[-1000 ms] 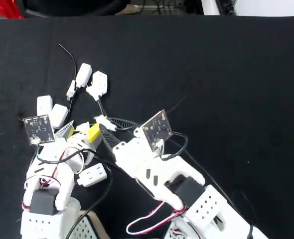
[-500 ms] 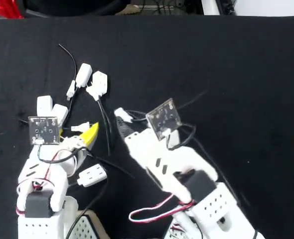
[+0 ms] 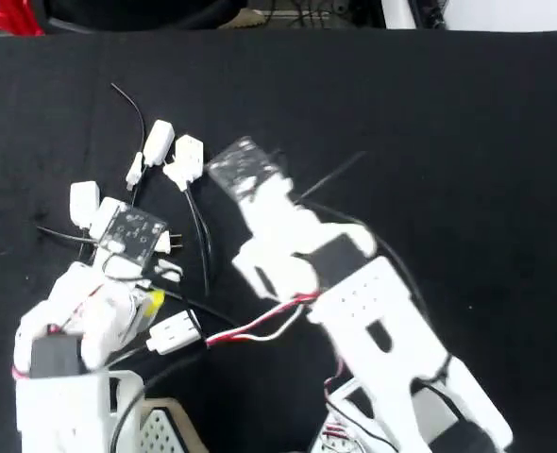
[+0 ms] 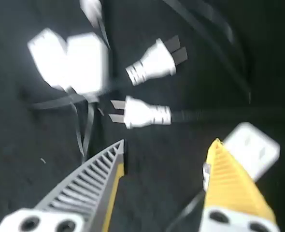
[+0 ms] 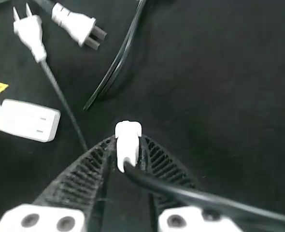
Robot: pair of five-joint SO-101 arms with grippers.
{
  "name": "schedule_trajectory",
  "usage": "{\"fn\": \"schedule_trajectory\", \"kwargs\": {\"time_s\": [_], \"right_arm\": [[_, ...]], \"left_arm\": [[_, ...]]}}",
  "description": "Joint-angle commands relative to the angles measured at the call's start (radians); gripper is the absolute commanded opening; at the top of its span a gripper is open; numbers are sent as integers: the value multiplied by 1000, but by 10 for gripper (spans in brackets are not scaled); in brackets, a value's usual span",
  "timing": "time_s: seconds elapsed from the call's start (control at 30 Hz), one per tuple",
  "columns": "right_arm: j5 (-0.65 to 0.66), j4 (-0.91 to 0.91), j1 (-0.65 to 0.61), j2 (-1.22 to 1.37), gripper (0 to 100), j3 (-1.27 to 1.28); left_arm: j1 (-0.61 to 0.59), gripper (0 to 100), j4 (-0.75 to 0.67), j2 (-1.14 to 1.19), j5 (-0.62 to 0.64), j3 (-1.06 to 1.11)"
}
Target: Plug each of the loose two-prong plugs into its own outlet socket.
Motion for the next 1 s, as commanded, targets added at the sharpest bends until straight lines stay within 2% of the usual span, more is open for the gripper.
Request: {"fn": "schedule_trajectory", "kwargs": {"time_s": [0.0, 0.1, 0.2, 0.33, 0.4, 0.5, 0.63, 0.97], "right_arm": [[9, -34, -8, 1, 11, 31], [-9, -35, 87, -12, 11, 19], [-26, 9, 253, -10, 11, -50], [-25, 60, 462, -8, 11, -130], [-25, 61, 519, -8, 11, -139], [-25, 61, 549, -8, 11, -142], [-23, 58, 549, -8, 11, -142], [6, 25, 548, -8, 11, -122]], "left_arm": [[-16, 267, 34, 144, -181, -59], [-18, 268, 31, 215, -324, -58], [-15, 269, -18, 267, -397, -38], [64, 269, -95, 336, -416, 5], [119, 269, -115, 364, -371, 12], [205, 269, -143, 400, -293, 16], [278, 269, -190, 436, -264, 65], [274, 260, -293, 486, -241, 101]]}}
